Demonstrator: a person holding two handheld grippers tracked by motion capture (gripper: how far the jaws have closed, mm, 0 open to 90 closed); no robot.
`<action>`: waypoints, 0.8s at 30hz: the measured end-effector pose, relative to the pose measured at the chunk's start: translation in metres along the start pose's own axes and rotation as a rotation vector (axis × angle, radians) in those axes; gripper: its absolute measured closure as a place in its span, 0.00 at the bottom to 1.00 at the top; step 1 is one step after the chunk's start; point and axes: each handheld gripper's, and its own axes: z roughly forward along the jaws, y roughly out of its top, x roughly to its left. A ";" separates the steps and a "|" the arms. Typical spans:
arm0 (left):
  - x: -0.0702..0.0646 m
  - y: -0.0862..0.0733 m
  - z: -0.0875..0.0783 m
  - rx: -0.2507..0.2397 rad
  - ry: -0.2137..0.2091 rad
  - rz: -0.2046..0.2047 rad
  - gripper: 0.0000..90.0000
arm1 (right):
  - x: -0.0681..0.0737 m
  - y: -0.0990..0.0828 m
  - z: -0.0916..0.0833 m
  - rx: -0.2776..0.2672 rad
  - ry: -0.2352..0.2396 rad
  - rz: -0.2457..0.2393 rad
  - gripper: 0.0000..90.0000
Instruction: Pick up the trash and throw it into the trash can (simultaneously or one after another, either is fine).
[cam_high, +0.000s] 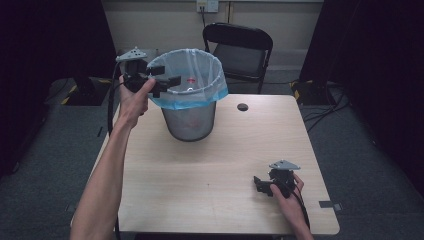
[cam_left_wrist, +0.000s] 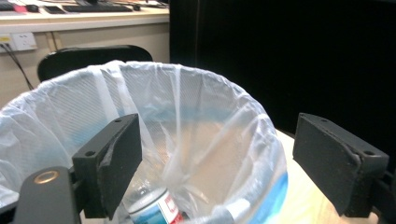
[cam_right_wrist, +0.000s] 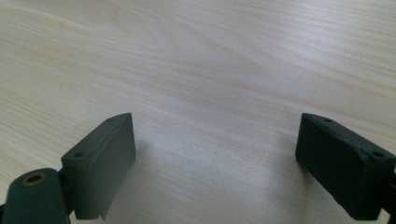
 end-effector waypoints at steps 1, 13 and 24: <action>-0.001 0.000 -0.002 0.004 0.001 0.006 0.17 | 0.000 0.000 0.000 0.000 0.000 0.000 0.13; -0.009 -0.005 -0.022 0.006 -0.025 0.011 0.19 | 0.000 0.000 0.000 0.000 0.000 0.000 0.13; -0.020 -0.016 -0.034 0.001 -0.053 0.039 0.21 | 0.000 0.000 0.000 0.000 0.000 0.000 0.13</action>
